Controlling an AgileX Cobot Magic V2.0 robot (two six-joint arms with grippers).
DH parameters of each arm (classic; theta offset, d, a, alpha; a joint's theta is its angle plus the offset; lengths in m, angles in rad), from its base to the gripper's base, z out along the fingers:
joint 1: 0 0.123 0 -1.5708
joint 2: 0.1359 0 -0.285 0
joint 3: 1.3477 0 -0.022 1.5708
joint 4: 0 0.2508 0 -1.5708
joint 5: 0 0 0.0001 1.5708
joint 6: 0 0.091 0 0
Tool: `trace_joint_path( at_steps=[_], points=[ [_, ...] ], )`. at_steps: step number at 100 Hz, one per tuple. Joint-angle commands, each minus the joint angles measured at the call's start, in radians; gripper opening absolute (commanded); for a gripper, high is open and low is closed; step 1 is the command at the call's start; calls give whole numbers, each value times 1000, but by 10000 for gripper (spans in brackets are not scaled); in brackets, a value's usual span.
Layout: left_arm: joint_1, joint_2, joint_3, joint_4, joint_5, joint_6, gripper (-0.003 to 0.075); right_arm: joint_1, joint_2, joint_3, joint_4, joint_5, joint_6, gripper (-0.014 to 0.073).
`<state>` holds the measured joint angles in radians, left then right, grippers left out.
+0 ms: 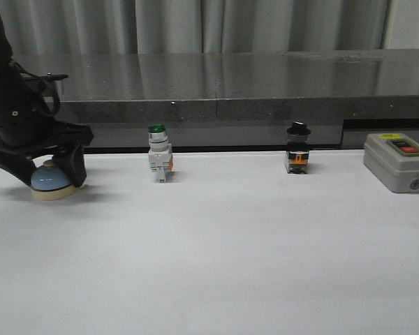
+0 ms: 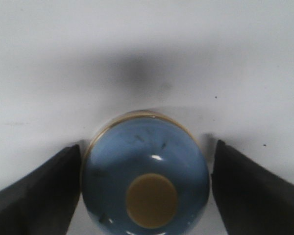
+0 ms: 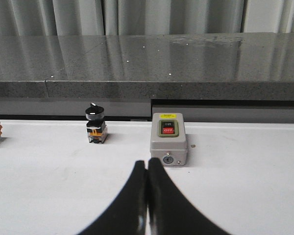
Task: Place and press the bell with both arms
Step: 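Lower the left gripper over the blue bell and close on it, then lift the bell with the left gripper and carry it toward table center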
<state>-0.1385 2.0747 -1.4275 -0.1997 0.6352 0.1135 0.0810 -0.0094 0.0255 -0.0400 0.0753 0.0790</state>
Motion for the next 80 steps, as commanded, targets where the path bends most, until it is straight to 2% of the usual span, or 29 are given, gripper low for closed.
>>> trace_joint_path(
  at_steps=[1, 19, 38, 61, 80],
  points=[
    [-5, -38, -29, -9, -6, 2, 398, -6, -19, -13, -13, -88, 3, -60],
    [-5, -31, -29, -9, 14, 2, 273, -6, -19, -13, -13, -88, 3, -60],
    [-5, -64, -29, -9, 45, 2, 195, -6, -19, -13, -13, -88, 3, -60],
    [-20, -183, -29, -11, 118, 4, 186, -6, -19, -13, -13, -88, 3, -60],
    [-103, -303, -29, -11, 166, 4, 186, -6, -19, -13, -13, -88, 3, -60]
  ],
)
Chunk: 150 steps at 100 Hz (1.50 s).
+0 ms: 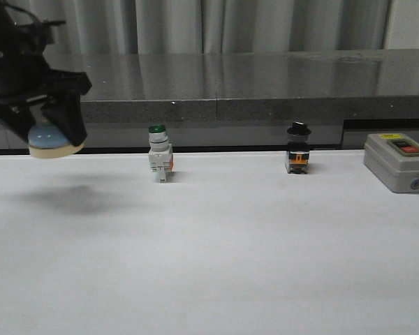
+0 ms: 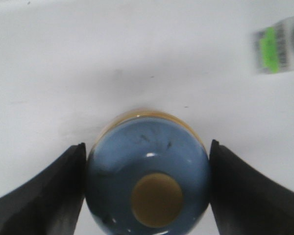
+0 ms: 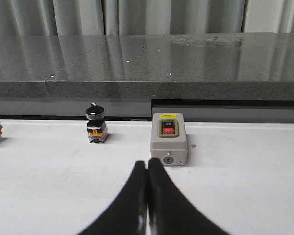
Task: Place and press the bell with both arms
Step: 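Lift the bell with the left gripper and carry it toward table center, then lower the bell onto the table and open the left gripper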
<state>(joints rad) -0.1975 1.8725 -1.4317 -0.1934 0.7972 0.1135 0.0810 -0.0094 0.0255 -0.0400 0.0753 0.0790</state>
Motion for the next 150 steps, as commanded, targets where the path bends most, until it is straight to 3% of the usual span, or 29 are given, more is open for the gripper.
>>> trace_joint_path(
  at_steps=[1, 31, 66, 88, 133, 143, 150],
  points=[
    [-53, -108, -25, -17, 6, 4, 186, -6, -19, -13, -13, -88, 3, -60],
    [-304, -139, -25, -21, 23, 4, 186, -6, -19, -13, -13, -88, 3, -60],
    [-536, -2, -25, -21, -103, 4, 186, -6, -19, -13, -13, -88, 3, -60],
    [-576, 91, -25, -21, -176, 4, 186, -6, -19, -13, -13, -88, 3, -60],
    [-576, 157, -25, -21, -192, 4, 196, -6, -19, -13, -13, -88, 3, -60],
    [-576, 173, -25, -23, -187, 4, 258, -6, -19, -13, -13, -88, 3, -60],
    [-576, 176, -25, -23, -181, 4, 356, -6, -19, -13, -13, -88, 3, -60]
  ],
)
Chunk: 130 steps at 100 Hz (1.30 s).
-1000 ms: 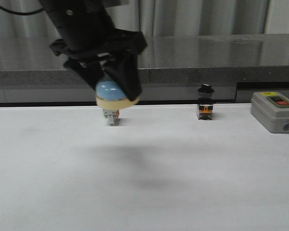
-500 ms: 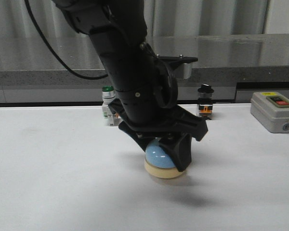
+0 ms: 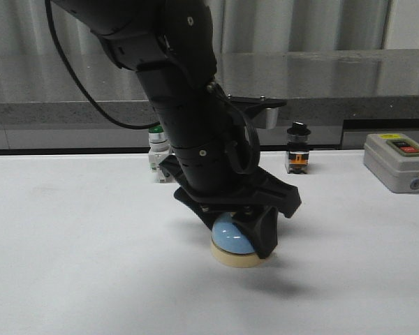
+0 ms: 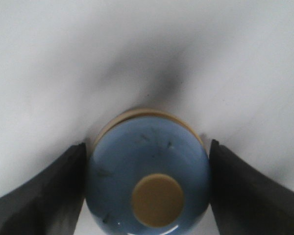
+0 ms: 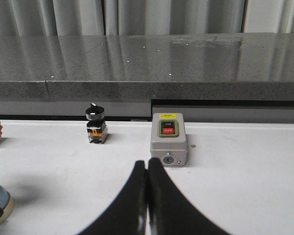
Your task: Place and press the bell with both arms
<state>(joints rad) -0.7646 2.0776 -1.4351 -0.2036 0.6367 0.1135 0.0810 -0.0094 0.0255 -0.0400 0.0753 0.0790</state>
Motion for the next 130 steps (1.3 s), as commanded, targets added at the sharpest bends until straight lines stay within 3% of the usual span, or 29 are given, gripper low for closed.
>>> trace_joint_path(
  at_steps=[1, 13, 25, 90, 111, 130],
  points=[
    [-9, -29, -22, -15, -19, 4, 367, -6, -19, -13, -13, -88, 3, -60],
    [-9, -29, -22, -15, -20, 4, 577, -6, -19, -13, -13, -88, 3, -60],
    [-9, -32, -22, -17, -19, 4, 678, -6, -19, -13, -13, -88, 3, -60],
    [24, -269, -22, -12, 14, -1, 669, -6, -19, -13, -13, -88, 3, -60],
    [115, -391, -4, -3, 5, -1, 669, -6, -19, -13, -13, -88, 3, -60],
    [256, -523, 113, -3, -63, -1, 669, -6, -19, -13, -13, -88, 3, -60]
  ],
)
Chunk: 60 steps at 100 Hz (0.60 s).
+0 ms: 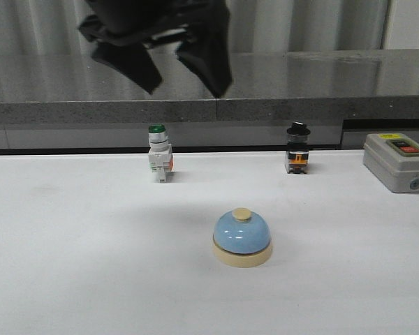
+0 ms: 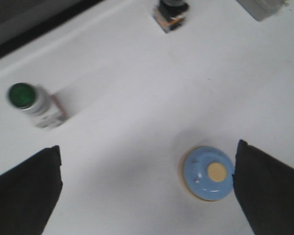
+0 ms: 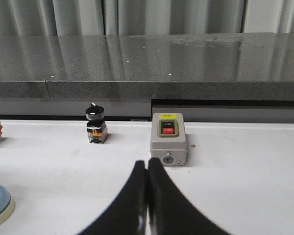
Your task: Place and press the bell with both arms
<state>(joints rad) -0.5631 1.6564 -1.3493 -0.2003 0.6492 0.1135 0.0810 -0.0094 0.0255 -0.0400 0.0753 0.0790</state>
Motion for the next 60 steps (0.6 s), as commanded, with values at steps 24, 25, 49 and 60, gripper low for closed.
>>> trace_joint_path(
  at_steps=[24, 25, 49, 60],
  points=[
    [246, -317, 273, -17, -200, -1, 669, -6, -19, -13, -13, -88, 3, -60],
    [257, -332, 280, -17, -207, -1, 669, -6, -19, -13, -13, -88, 3, -60],
    [387, -601, 515, -17, -277, -1, 669, -6, -19, -13, -13, -88, 3, -60],
    [399, -733, 605, -20, -292, -1, 669, -6, -19, -13, -13, -88, 3, -60]
  ],
)
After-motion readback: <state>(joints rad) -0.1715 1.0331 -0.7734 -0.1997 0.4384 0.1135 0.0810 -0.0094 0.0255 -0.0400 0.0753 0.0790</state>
